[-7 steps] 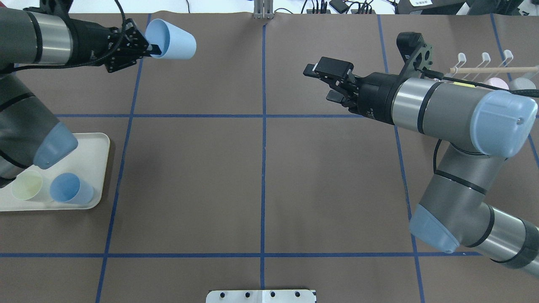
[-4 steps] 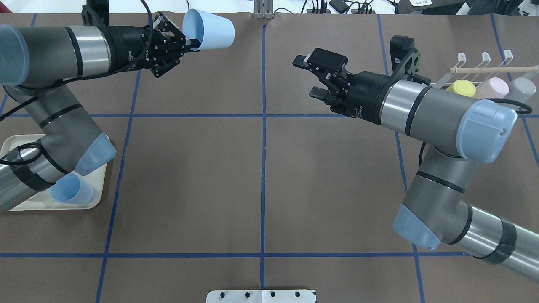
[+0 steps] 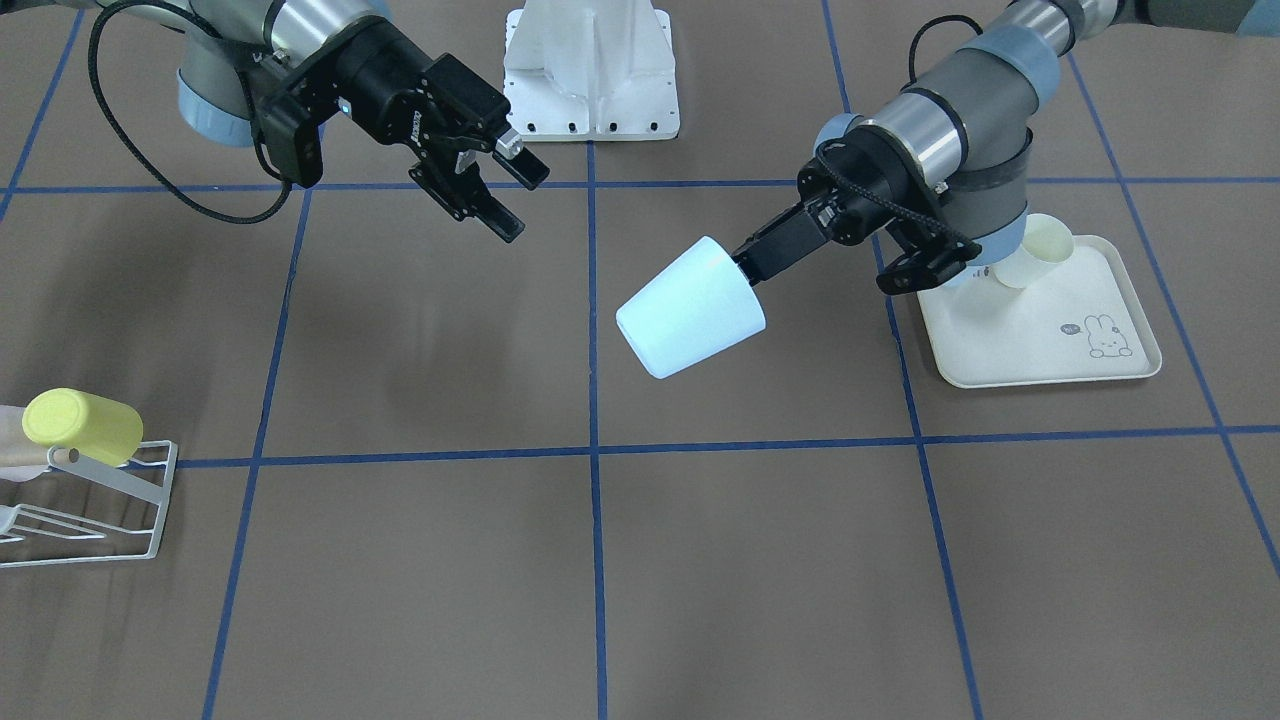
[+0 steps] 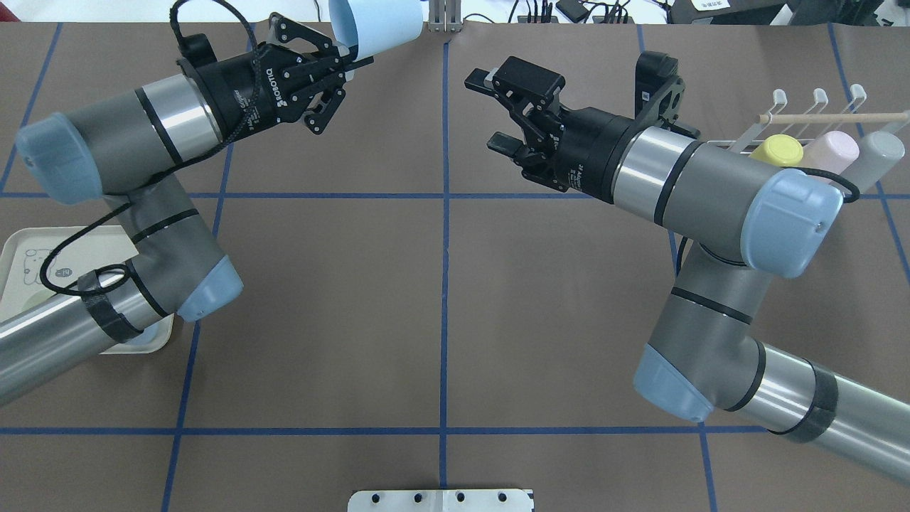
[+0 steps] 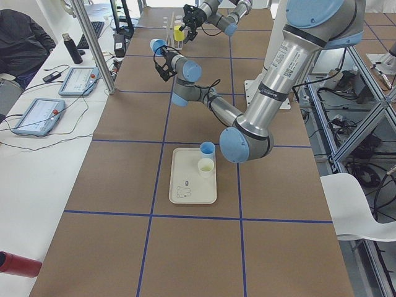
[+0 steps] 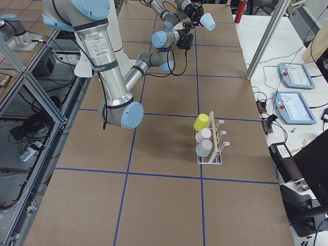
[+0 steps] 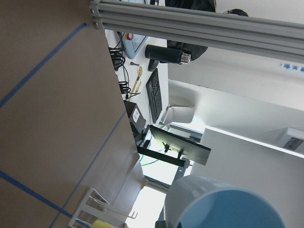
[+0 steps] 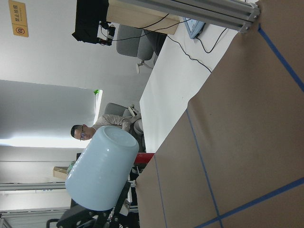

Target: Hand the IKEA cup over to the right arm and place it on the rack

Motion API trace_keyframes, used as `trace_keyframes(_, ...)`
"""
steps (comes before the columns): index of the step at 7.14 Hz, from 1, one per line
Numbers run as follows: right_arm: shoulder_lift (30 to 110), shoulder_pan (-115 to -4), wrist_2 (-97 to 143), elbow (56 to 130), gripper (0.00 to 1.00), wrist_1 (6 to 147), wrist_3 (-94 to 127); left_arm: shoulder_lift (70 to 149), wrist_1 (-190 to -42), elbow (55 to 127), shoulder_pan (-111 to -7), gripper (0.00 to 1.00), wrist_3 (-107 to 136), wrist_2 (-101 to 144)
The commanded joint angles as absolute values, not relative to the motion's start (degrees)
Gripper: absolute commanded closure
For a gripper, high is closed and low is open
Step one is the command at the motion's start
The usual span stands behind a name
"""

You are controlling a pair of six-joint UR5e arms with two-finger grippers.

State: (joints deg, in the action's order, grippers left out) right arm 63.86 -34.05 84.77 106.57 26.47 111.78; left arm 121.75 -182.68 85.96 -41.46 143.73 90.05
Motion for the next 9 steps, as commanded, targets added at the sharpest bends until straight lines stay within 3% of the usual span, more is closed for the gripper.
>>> trace_keyframes(1,62.41,-34.10,83.24,106.26,0.00,26.46,112.15,123.12,-187.47,84.64,-37.45,1.00,150.26,82.55)
trace_keyframes(9,61.96,-34.10,82.71,105.47,0.00,26.54,112.15,127.88,-191.69,79.98,-31.73,1.00,155.21,76.20)
